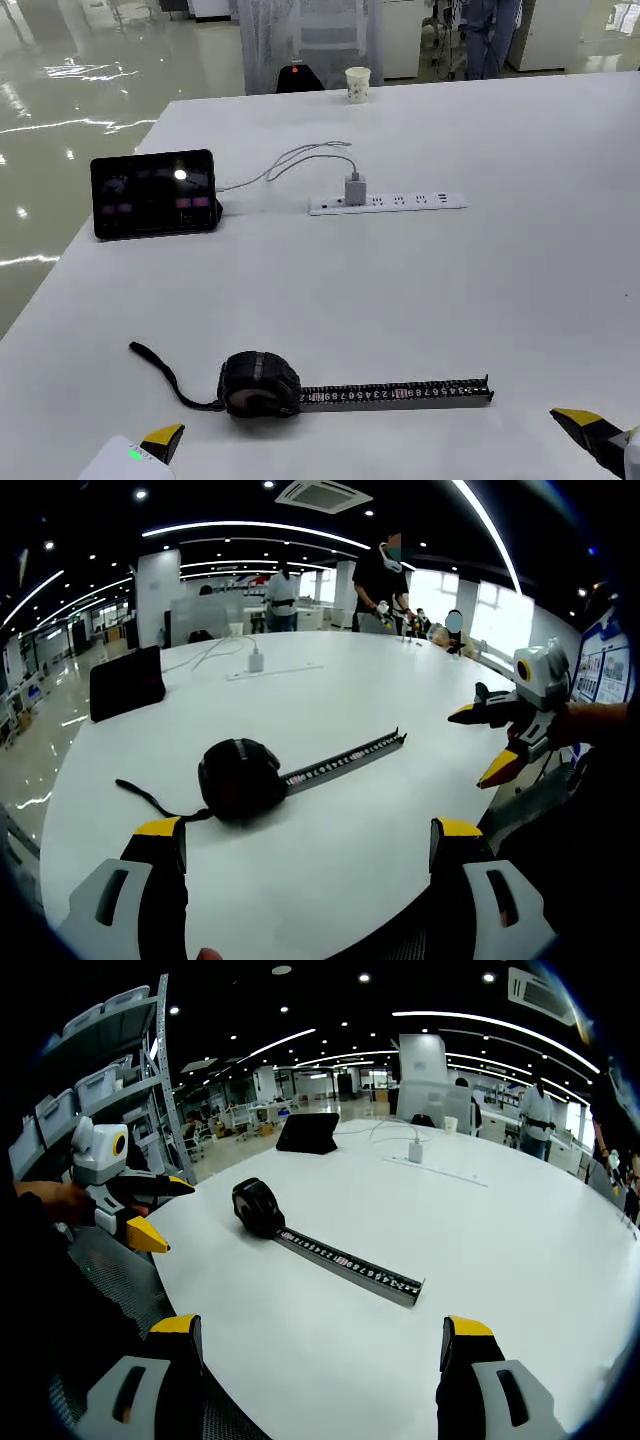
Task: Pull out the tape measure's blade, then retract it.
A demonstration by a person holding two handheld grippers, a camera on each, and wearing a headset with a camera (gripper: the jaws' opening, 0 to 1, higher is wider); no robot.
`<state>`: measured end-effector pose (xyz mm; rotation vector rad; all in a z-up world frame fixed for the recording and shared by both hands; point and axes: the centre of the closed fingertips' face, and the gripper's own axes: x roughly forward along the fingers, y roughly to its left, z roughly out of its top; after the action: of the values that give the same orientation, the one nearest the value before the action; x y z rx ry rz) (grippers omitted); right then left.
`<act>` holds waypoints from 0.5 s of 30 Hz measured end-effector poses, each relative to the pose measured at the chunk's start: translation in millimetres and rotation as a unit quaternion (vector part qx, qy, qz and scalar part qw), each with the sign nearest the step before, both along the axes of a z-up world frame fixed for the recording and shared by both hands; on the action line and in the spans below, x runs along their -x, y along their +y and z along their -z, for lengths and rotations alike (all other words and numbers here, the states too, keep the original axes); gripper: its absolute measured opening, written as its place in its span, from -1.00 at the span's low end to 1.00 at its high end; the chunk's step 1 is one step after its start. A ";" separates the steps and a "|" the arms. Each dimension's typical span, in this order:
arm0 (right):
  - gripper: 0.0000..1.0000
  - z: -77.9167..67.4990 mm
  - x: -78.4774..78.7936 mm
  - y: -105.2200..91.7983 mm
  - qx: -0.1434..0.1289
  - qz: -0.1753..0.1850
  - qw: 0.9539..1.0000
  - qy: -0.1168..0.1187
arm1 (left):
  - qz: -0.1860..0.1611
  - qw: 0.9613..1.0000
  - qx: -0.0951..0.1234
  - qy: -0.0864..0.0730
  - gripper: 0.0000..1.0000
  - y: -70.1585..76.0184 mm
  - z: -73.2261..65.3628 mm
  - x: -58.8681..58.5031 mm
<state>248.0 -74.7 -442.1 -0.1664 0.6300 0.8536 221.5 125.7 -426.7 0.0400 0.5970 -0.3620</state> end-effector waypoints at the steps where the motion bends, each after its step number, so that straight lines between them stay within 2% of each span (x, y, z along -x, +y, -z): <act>1: 0.98 0.0 0.1 0.0 0.000 0.000 1.000 0.001 | 0.000 1.000 0.000 0.001 0.98 -0.4 0.2 -0.2; 15: 0.98 -2.3 -0.1 1.0 -0.002 0.001 1.000 0.001 | -0.002 1.000 -0.004 0.008 0.98 -0.4 3.7 -1.1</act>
<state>248.1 -73.7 -439.9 -0.1608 0.6303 0.8524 222.6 125.3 -430.4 0.0434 0.6140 -0.3561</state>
